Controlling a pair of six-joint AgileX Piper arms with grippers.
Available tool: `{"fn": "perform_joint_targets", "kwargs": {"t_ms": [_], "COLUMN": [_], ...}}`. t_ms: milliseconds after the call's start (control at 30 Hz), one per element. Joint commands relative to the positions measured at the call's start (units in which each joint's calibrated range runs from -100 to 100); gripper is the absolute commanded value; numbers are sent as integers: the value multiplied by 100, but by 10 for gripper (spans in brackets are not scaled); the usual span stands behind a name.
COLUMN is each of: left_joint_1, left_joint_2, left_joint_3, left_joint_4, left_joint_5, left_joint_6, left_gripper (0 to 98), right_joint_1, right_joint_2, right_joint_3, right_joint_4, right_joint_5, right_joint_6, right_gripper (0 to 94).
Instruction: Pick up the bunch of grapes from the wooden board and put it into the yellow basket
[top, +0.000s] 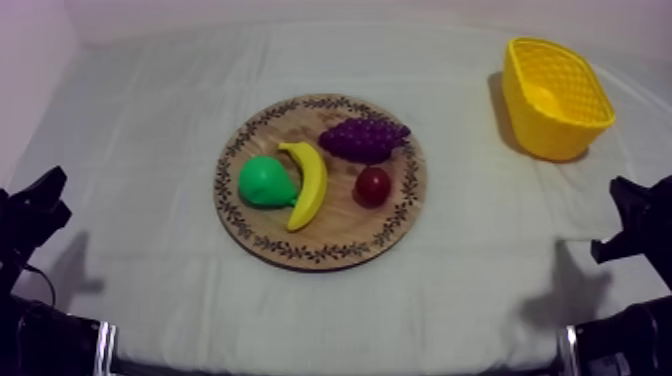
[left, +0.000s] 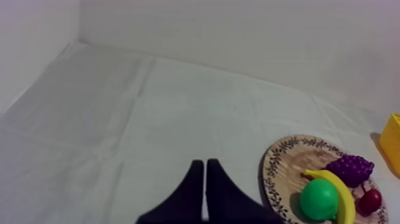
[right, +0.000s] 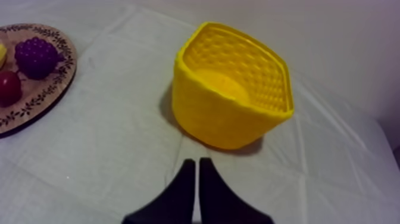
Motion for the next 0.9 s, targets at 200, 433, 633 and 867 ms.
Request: {"fn": "perform_joint_targets", "kwargs": {"t_ms": [200,433,633,867], "left_joint_1": [0,0,0,0], "left_joint_2": [0,0,0,0], "left_joint_3": [-2,-2,-2,-2], "left_joint_4": [-2,-2,-2,-2], "left_joint_5": [-1,-1,-1,-1], "left_joint_6": [1,1,1,1], "left_gripper": [1,1,1,1], "right_joint_1": [-55,-110,-159,-279], "right_joint_2": [3,308,711,1374], "right_joint_3": [2,-107,-442,-1072], "right_joint_4": [-14,-10,0,19], "right_joint_5": [165,91,-17,40], "right_joint_6": [70,218,268,326], "right_gripper": [4,4,4,4]}}
